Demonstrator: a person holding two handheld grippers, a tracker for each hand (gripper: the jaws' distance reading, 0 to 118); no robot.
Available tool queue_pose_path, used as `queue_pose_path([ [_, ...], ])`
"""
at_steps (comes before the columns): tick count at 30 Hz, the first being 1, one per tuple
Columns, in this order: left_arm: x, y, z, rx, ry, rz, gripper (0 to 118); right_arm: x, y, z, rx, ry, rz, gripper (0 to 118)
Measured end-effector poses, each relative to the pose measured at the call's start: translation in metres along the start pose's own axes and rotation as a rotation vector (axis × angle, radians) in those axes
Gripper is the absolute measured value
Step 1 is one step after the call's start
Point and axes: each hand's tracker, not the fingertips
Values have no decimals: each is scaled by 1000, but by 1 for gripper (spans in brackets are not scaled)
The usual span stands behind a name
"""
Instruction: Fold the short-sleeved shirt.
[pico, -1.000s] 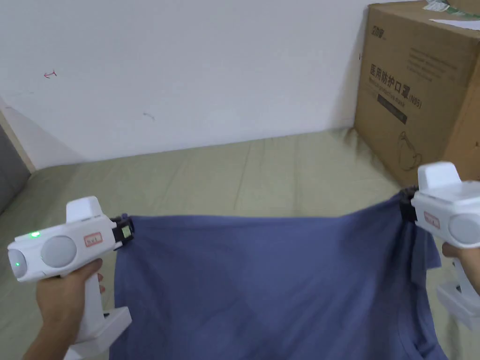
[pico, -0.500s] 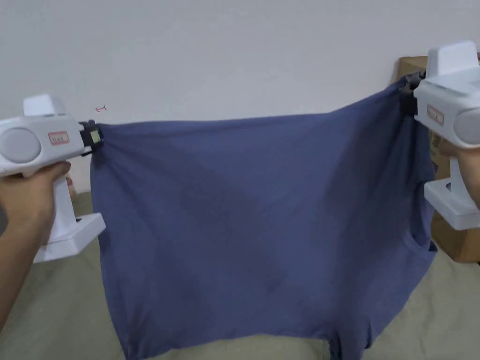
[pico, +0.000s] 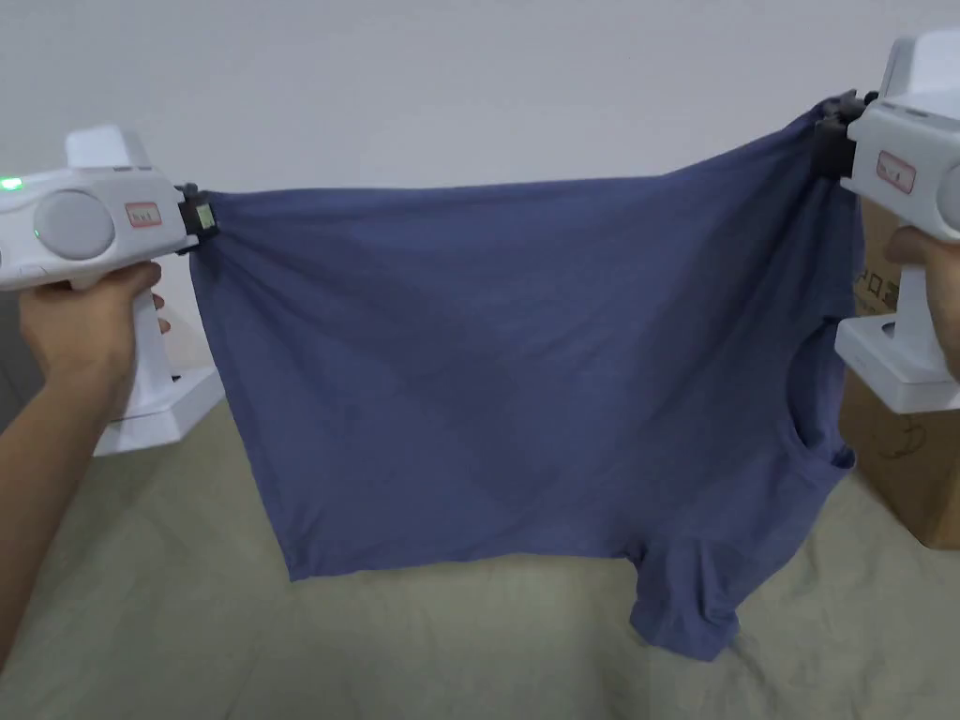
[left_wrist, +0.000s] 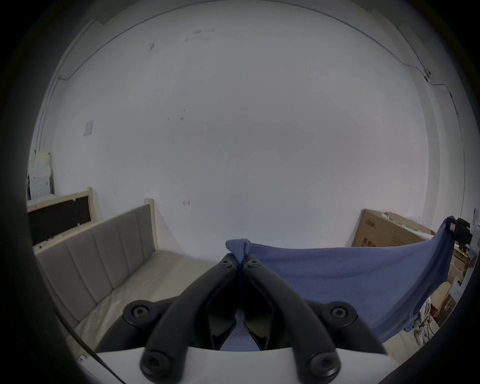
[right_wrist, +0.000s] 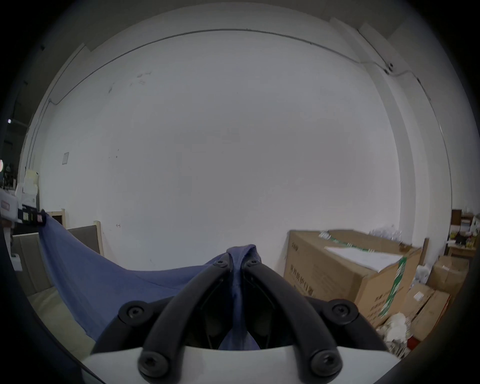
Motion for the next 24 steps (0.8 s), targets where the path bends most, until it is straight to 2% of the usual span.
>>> queue_pose_path([
  [6,-2,-83,-37,-115,-26,4,0,6,-82,-15,-124,31,-22,3],
  [12,-7,-167,-39,-238,-43,-11,0,13,-165,-11,-252,57,-14,3],
  [22,-27,-279,35,-427,-84,-10,0,7,-265,82,-417,114,-103,3],
  [24,-30,-297,58,-450,-80,-49,0,7,-279,107,-457,132,-111,3],
])
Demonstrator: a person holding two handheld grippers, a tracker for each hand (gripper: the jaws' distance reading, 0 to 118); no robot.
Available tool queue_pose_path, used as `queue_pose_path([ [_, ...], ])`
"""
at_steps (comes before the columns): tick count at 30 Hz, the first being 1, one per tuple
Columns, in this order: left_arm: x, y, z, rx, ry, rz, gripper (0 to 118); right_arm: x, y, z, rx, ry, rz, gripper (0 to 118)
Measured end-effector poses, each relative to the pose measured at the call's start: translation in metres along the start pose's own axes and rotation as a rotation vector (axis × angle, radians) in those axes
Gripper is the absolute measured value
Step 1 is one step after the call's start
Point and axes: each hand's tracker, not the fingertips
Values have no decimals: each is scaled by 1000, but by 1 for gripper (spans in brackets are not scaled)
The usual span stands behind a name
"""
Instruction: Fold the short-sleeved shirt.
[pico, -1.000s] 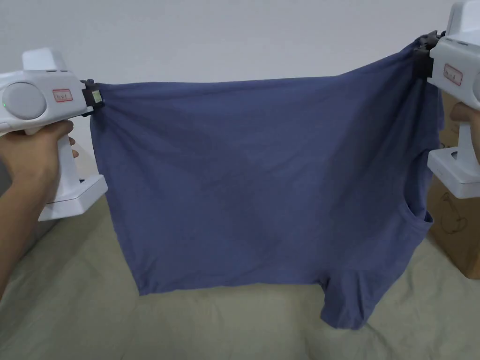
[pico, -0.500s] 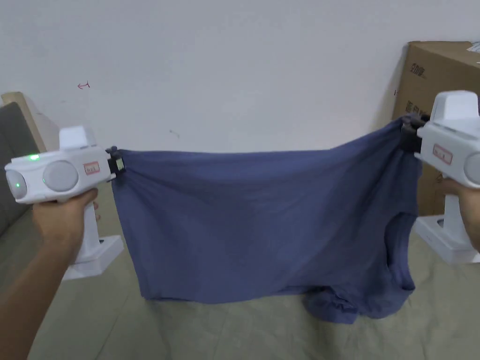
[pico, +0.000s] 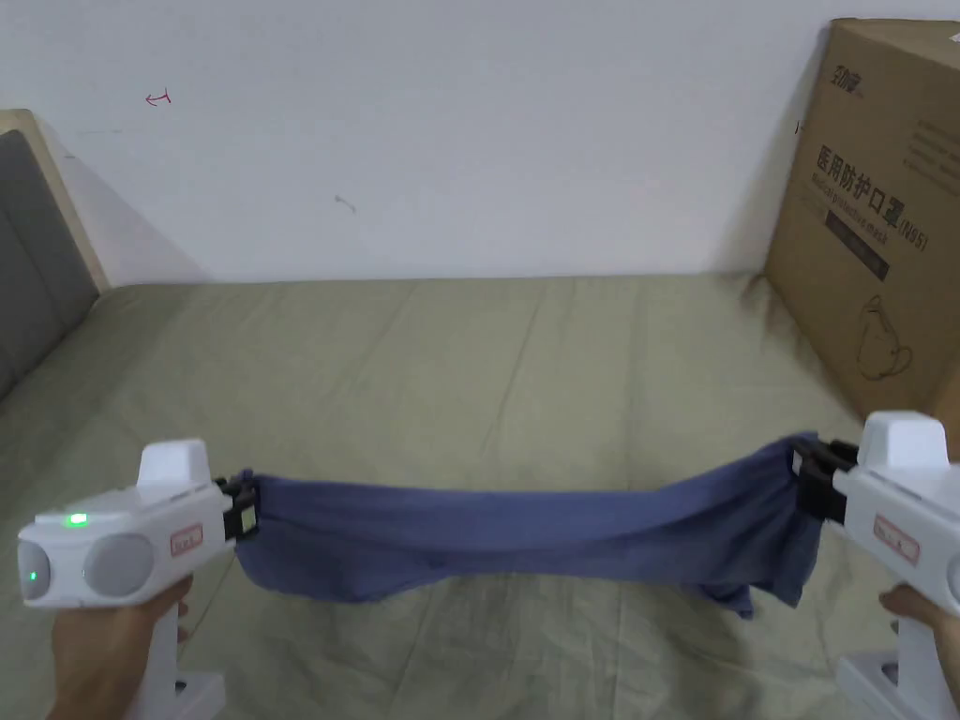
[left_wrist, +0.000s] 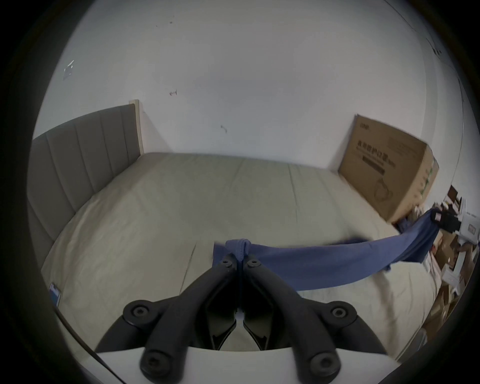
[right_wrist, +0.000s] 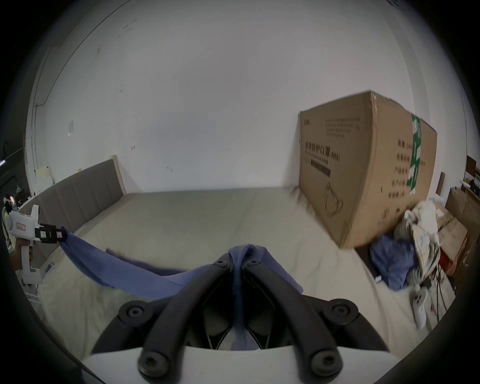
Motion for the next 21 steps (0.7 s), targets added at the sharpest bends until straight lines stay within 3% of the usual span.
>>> queue_pose_path([
  [15,-31,-159,78,-183,32,86,0,-4,-154,134,-226,56,-187,3],
  [21,-35,-194,102,-207,42,129,0,-3,-185,169,-272,58,-204,3],
])
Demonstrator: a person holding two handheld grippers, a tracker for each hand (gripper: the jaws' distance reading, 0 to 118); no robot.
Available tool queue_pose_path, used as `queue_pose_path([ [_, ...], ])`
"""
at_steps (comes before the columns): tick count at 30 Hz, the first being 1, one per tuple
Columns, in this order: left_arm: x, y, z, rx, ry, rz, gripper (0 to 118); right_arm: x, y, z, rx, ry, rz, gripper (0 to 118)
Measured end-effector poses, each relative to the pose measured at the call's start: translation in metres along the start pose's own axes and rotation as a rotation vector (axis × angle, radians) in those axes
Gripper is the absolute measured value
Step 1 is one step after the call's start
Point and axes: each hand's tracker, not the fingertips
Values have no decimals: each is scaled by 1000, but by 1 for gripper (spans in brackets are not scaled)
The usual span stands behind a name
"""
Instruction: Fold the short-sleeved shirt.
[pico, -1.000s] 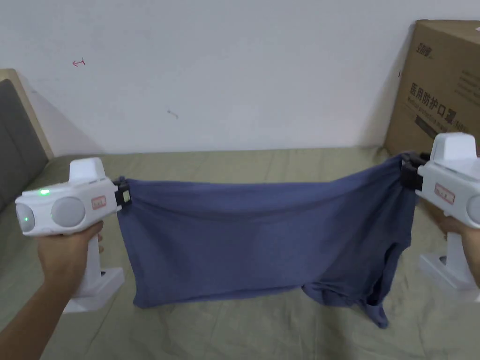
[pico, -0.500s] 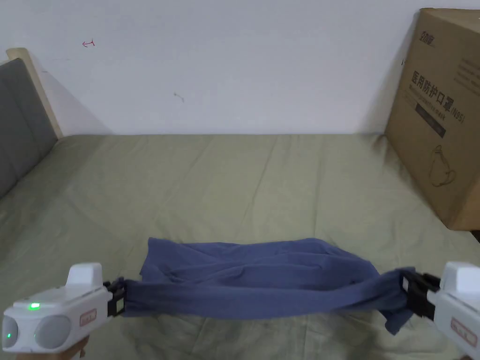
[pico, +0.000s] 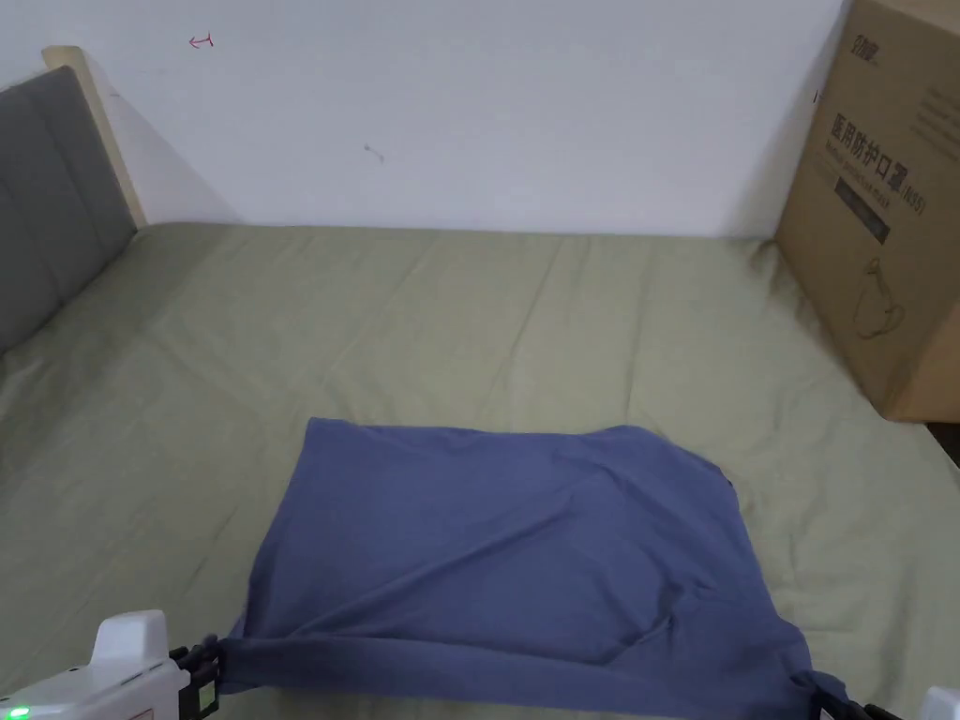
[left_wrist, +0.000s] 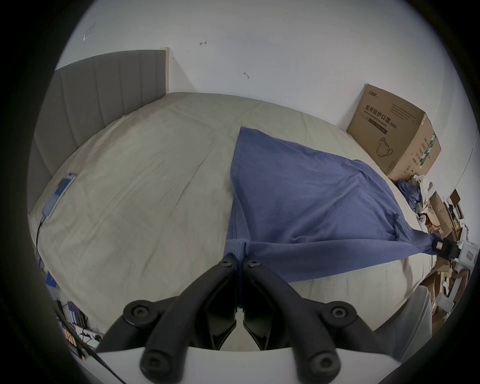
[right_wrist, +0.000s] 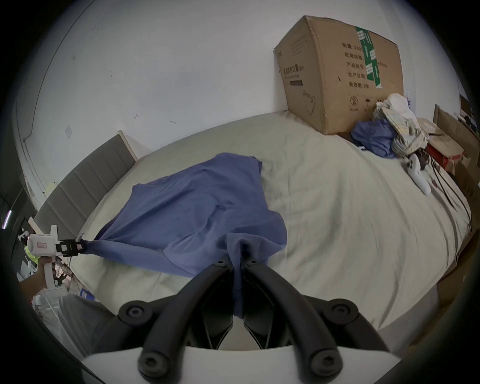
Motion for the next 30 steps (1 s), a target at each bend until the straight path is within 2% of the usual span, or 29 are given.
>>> queue_pose_path([
  [7,-5,-29,-1,-54,19,20,0,9,-29,-2,-91,-55,-36,3],
  [14,0,-39,-26,-157,59,46,1,2,-33,-41,-273,-186,-65,3],
  [17,2,-34,-21,-145,78,84,21,1,-33,-45,-290,-196,-75,9],
  [18,3,-31,-18,-150,82,93,41,-2,-30,-43,-287,-206,-72,23],
  [19,4,-28,-14,-157,84,104,63,-5,-26,-40,-276,-217,-63,43],
  [20,7,-23,-8,-149,86,115,79,-9,-20,-34,-256,-234,-44,65],
  [21,11,-19,0,-119,82,121,95,-13,-13,-28,-232,-253,-26,80],
  [22,17,-13,10,-57,68,122,101,-17,-4,-22,-185,-252,-19,83],
  [23,22,-8,19,-7,58,118,102,-21,5,-15,-135,-240,-16,83],
  [26,44,15,49,171,41,51,102,-38,40,9,3,-204,3,83],
  [30,75,51,85,349,38,-47,102,-68,85,41,203,-172,66,83],
])
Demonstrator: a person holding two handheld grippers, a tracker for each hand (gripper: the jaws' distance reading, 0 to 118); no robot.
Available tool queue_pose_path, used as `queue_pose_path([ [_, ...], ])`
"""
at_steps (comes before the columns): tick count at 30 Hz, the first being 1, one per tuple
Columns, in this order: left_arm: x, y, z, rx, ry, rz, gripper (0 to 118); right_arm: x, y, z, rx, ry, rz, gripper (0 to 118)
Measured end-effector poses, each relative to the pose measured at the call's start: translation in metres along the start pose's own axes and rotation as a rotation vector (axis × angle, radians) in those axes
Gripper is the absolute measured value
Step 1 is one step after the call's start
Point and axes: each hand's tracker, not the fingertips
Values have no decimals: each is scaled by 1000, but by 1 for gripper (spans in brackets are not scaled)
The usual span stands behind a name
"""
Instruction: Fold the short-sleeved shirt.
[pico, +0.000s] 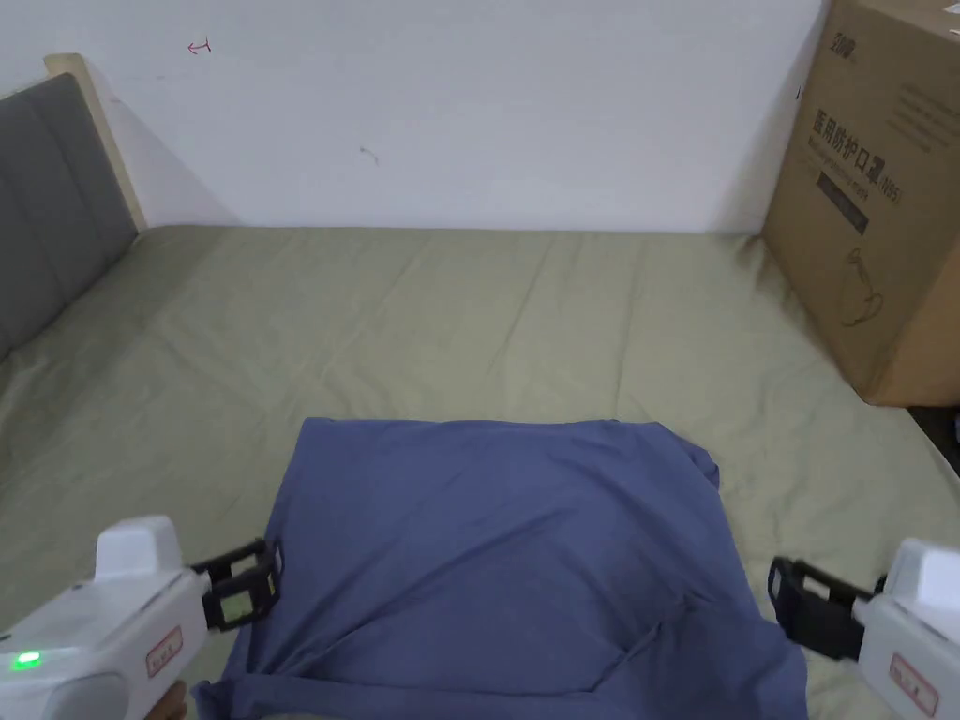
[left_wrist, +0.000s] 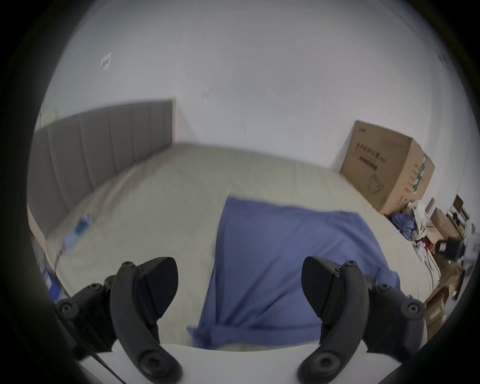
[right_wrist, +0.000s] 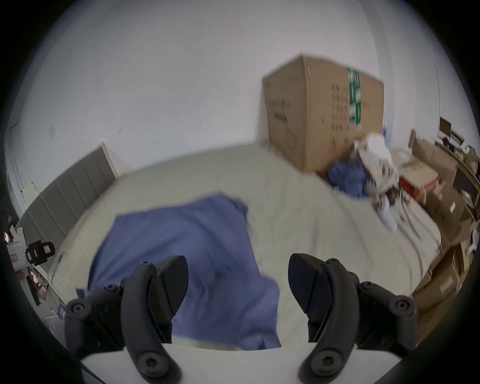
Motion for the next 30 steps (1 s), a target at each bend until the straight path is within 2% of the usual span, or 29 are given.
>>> queue_pose_path([
  [6,34,41,17,204,10,-96,100,-36,40,32,257,-28,103,82],
  [9,46,44,18,219,17,-112,93,-52,41,40,295,-51,154,80],
  [11,50,40,22,254,-10,-85,74,-59,38,43,314,-62,171,73],
  [13,51,37,23,260,-43,-67,33,-65,34,45,318,-58,196,38],
  [14,52,35,24,257,-55,-66,13,-65,33,43,318,-60,204,14],
  [15,52,32,24,258,-77,-72,0,-67,31,43,317,-58,210,0],
  [18,49,24,23,243,-86,-82,0,-68,26,44,313,-30,206,0],
  [25,18,-10,-8,-55,-29,-91,0,-63,20,40,277,-17,198,0],
  [30,-17,-50,-26,-231,2,-30,0,-59,17,32,249,-19,207,0],
])
